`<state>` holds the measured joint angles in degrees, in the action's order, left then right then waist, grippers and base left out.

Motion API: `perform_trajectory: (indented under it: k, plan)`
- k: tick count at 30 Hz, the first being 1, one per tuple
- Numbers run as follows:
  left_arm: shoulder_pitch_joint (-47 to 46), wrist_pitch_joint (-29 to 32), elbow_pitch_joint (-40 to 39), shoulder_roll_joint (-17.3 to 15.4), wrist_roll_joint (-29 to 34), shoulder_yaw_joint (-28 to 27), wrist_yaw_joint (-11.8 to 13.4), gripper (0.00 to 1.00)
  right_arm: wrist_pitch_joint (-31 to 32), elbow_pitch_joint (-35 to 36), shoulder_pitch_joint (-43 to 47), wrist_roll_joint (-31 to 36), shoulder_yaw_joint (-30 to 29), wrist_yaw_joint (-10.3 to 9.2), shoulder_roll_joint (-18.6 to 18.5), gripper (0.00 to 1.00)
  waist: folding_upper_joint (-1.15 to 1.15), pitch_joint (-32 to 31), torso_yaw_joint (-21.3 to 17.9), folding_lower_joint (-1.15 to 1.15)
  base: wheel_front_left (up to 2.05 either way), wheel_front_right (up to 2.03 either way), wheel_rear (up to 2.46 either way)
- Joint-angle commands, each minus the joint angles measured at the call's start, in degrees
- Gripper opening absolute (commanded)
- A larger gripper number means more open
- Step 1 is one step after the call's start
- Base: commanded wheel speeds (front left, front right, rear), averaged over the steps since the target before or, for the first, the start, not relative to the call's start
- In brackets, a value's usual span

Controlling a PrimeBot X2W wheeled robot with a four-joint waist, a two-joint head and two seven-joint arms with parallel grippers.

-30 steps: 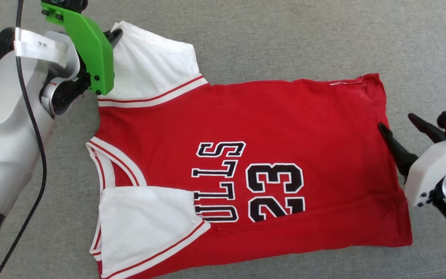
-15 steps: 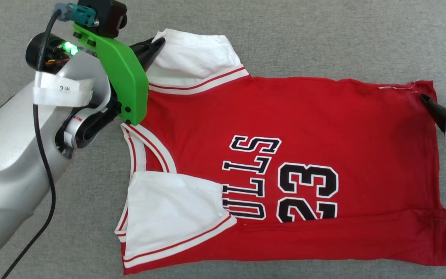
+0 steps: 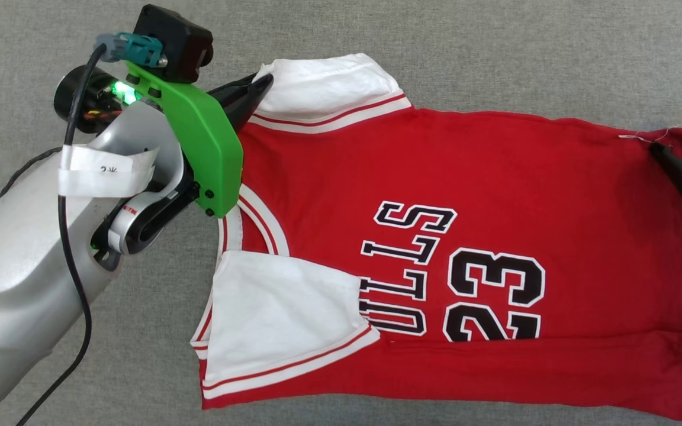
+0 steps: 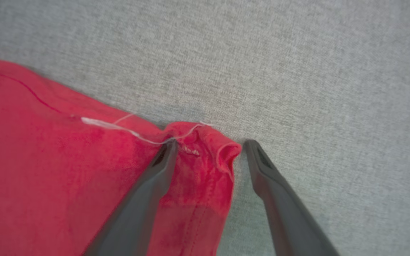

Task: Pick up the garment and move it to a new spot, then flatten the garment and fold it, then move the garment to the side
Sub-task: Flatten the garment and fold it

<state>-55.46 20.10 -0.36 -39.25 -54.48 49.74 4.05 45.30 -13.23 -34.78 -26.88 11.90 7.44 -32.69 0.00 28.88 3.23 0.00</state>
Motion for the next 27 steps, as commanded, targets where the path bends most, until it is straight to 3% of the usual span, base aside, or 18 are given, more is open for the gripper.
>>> perform_trajectory:
  k: [1,2,16,27]
  plan:
    - [1.13,-0.59,0.15,-0.19,0.34,-0.13,0.34,0.00,0.02,-1.73,0.93,-0.71,1.98,0.05,1.35,0.22,0.00,-0.19,0.11,0.00,0.00,0.00,0.00]
    - [1.31,-0.77,0.31,-0.14,0.22,-0.17,0.36,0.00,-0.42,-1.92,0.94,-1.00,2.22,0.05,1.34,0.00,0.00,-0.34,0.13,0.00,0.00,0.00,0.00]
    - [7.85,-6.37,4.13,0.35,-3.07,-1.53,0.92,0.00,-14.69,-3.74,2.94,-4.59,2.24,0.05,1.02,0.00,0.00,-8.30,-0.23,0.00,0.00,0.00,0.00]
    - [17.48,-9.77,2.33,-1.04,-5.95,-1.17,2.93,0.00,-24.77,-3.26,12.91,-8.04,0.77,0.05,1.58,0.00,0.00,-16.40,0.78,0.00,0.00,0.00,0.00]
